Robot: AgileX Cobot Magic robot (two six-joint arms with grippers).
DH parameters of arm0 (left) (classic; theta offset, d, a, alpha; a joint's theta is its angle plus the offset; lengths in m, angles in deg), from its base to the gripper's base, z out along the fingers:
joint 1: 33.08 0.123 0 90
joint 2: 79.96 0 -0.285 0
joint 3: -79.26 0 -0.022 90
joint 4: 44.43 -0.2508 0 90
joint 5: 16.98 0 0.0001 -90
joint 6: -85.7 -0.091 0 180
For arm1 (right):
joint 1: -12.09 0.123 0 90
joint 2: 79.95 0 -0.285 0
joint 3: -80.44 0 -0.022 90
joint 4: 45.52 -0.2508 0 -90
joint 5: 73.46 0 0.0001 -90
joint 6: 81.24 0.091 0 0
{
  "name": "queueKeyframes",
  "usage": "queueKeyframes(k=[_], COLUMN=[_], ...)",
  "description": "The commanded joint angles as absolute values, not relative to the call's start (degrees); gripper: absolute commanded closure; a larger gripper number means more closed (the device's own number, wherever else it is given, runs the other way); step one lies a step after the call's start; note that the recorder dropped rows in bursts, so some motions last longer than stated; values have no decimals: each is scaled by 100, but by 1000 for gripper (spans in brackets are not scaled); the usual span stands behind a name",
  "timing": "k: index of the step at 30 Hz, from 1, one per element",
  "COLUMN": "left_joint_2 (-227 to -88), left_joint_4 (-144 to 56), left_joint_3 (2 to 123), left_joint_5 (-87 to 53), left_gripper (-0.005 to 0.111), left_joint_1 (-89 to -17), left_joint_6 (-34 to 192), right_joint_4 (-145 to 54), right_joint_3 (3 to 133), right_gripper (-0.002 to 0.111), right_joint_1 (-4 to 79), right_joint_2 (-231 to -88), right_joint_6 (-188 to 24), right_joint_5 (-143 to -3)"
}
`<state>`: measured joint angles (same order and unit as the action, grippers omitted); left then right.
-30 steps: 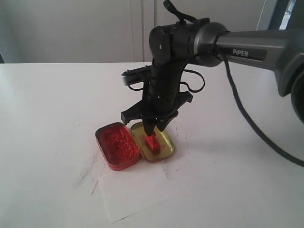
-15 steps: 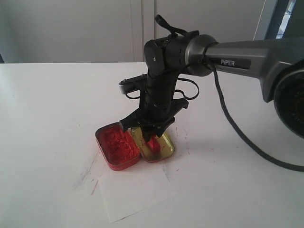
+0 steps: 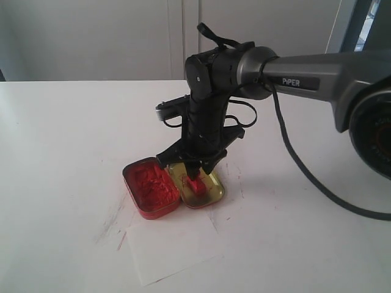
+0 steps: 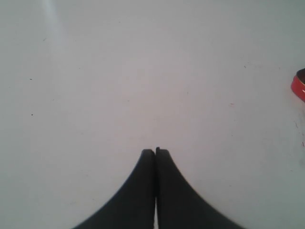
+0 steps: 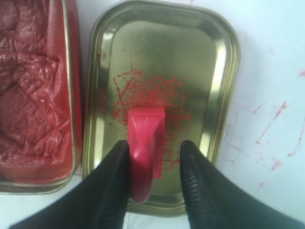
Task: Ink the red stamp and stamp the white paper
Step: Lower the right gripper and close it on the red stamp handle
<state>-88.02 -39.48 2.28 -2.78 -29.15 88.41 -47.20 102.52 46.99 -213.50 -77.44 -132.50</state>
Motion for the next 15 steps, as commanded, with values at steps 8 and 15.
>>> queueKeyframes(k=[8, 15], left_joint_2=[-8774, -8774], left_joint_4=[-3896, -3896], left_joint_3=[204, 204], left_joint_5=[-254, -254], left_gripper=[107, 107], left_joint_1=[-2920, -2920], left_joint_6=[8836, 8836], right_joint_4=[-4721, -4721], right_joint_3=[10275, 10275], right_gripper=[74, 74], right_joint_1=[4696, 4696], right_joint_2=[-21466, -21514], right_joint_6=[-7687, -7651], right_joint_5=[-13251, -13251])
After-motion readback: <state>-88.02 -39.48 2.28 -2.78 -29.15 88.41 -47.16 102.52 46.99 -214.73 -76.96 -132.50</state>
